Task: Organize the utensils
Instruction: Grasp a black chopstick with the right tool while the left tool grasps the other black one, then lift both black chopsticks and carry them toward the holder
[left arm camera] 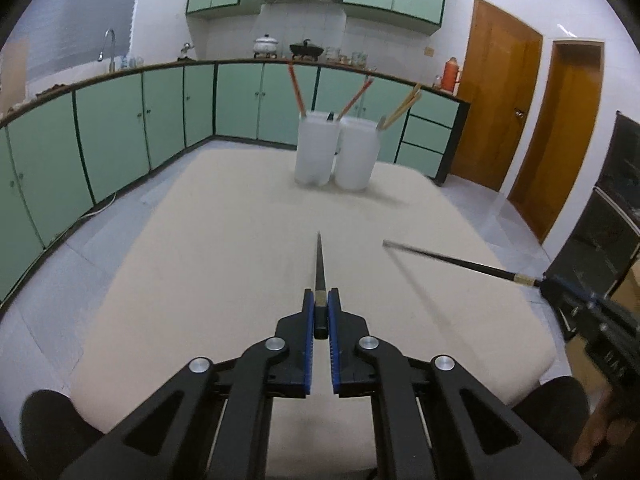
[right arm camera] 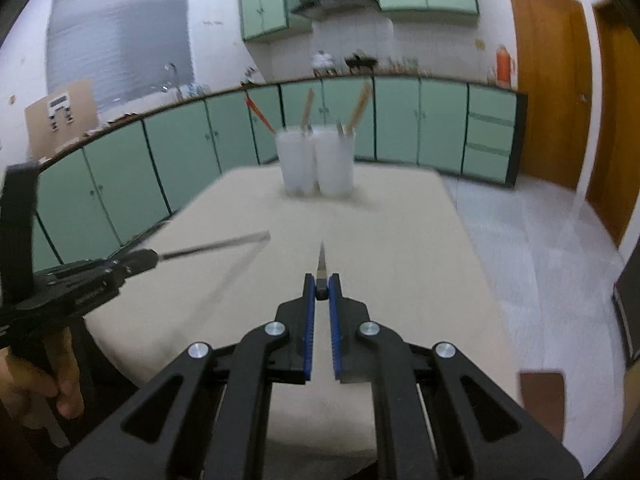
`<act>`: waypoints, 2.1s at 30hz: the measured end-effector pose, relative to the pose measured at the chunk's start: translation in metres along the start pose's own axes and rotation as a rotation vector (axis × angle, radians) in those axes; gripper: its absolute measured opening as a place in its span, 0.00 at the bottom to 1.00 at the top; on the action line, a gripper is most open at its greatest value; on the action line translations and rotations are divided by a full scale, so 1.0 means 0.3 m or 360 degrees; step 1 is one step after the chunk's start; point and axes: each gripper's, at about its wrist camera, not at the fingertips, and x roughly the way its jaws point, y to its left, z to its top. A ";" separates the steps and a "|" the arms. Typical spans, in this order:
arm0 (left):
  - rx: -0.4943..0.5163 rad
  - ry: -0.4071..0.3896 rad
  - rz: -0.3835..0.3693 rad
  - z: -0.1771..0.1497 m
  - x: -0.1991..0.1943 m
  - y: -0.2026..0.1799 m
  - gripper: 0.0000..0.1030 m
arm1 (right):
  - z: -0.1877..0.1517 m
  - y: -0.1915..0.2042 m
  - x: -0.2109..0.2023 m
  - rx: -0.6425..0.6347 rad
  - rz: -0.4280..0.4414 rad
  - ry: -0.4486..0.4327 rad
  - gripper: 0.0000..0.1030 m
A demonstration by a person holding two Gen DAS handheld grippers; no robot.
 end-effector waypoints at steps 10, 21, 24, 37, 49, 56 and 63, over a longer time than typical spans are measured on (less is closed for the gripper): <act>0.0068 -0.0065 -0.0047 0.154 -0.110 -0.004 0.07 | 0.226 0.022 -0.007 -0.0141 0.0082 -0.0043 0.06; 0.0116 0.0023 -0.0127 0.301 -0.043 0.001 0.07 | 0.426 -0.002 0.138 -0.0221 0.0145 0.0081 0.06; 0.0123 0.0057 -0.0155 0.345 -0.019 0.005 0.07 | 0.483 -0.020 0.185 -0.0215 0.0170 0.0140 0.06; 0.0206 0.0130 -0.0219 0.568 0.030 0.032 0.06 | 0.655 -0.028 0.253 -0.0246 0.0222 0.0281 0.06; 0.0231 0.0021 -0.0207 0.808 0.031 0.033 0.06 | 0.835 -0.032 0.220 -0.0237 0.0256 0.0303 0.06; 0.0236 -0.0043 -0.0161 0.959 0.065 0.015 0.06 | 1.001 -0.039 0.235 -0.0241 0.0221 0.0253 0.06; 0.0194 -0.0153 -0.0145 1.108 0.118 0.010 0.06 | 1.161 -0.032 0.290 -0.0258 0.0201 0.0181 0.06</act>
